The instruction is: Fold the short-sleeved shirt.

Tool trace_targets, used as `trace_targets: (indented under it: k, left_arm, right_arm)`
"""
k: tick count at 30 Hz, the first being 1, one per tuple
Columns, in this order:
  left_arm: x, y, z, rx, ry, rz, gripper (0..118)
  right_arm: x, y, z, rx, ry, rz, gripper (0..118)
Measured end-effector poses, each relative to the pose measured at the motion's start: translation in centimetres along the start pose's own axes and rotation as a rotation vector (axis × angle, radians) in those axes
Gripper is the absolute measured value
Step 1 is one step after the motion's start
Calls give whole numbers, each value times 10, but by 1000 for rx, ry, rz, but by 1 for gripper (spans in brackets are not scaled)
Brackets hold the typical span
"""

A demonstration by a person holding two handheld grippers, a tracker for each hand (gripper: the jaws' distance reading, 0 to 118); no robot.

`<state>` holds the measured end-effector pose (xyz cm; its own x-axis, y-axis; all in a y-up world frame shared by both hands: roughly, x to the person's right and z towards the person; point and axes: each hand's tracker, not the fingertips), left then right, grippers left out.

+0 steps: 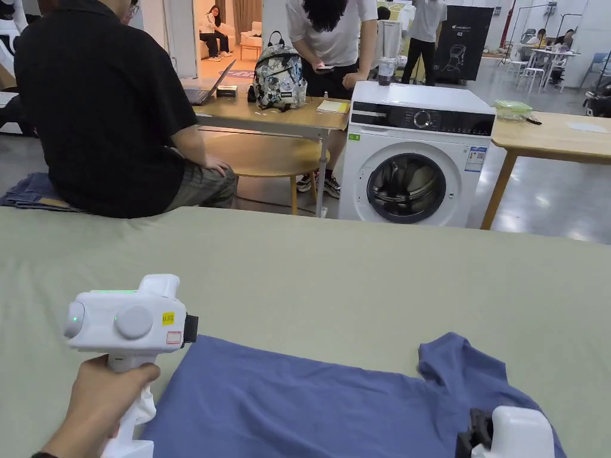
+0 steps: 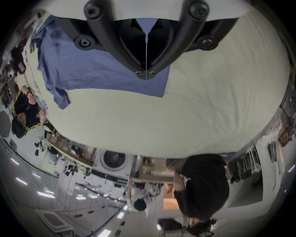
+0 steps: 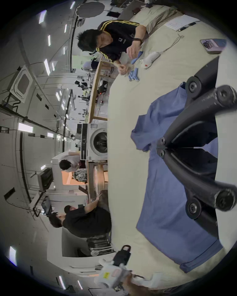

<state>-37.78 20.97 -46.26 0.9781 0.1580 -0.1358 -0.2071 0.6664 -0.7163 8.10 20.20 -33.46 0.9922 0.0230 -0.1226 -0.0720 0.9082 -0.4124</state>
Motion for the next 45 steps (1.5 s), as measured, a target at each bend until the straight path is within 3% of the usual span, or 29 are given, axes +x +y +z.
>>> trace_targets:
  k: [4, 6, 7, 12, 16, 18, 19, 21, 22, 32, 33, 34, 35, 37, 42, 45]
  left_arm:
    - [-10, 31, -53, -145, 2, -21, 4]
    - [-10, 39, -70, -201, 14, -16, 38]
    - [-13, 43, -80, -216, 10, -2, 48]
    - [-19, 51, -118, -277, 14, 35, 56]
    - [-3, 37, -132, -373, 39, -4, 56]
    - [7, 32, -129, -370, 65, -63, 49]
    - [13, 33, -128, -372, 84, -75, 38]
    - [23, 30, -123, -342, 120, -118, 5]
    - [20, 34, -126, -312, 126, -148, 0]
    - [33, 21, -88, -223, 72, -193, 0]
    - [33, 19, -79, -211, 66, -196, 0]
    - [32, 19, -73, -193, 54, -186, 0]
    - [30, 18, -64, -182, 46, -183, 0]
    - [28, 16, -49, -146, 47, -162, 0]
    - [22, 9, -23, -115, 46, -142, 0]
    - [20, 4, -15, -106, 47, -134, 0]
  right_arm:
    - [8, -13, -16, -61, -19, 4, 0]
    - [12, -19, -22, -89, -26, 7, 0]
    - [13, -22, -25, -102, -31, 8, 0]
    - [20, -32, -33, -146, -48, 12, 0]
    - [22, -36, -36, -166, -55, 13, 0]
    - [22, -37, -37, -174, -59, 19, 0]
    - [23, -37, -38, -177, -59, 21, 0]
    - [23, -37, -39, -179, -61, 18, 0]
    - [24, -37, -39, -182, -59, 15, 0]
    - [64, -5, -59, -221, -69, -50, 3]
    - [73, 4, -66, -242, -71, -57, 9]
    - [83, 14, -75, -270, -70, -55, 20]
    - [94, 24, -85, -281, -65, -71, 39]
    - [117, 41, -110, -318, -69, -67, 58]
    - [158, 66, -179, -454, -70, -42, 60]
    - [164, 63, -206, -546, -57, -30, 60]
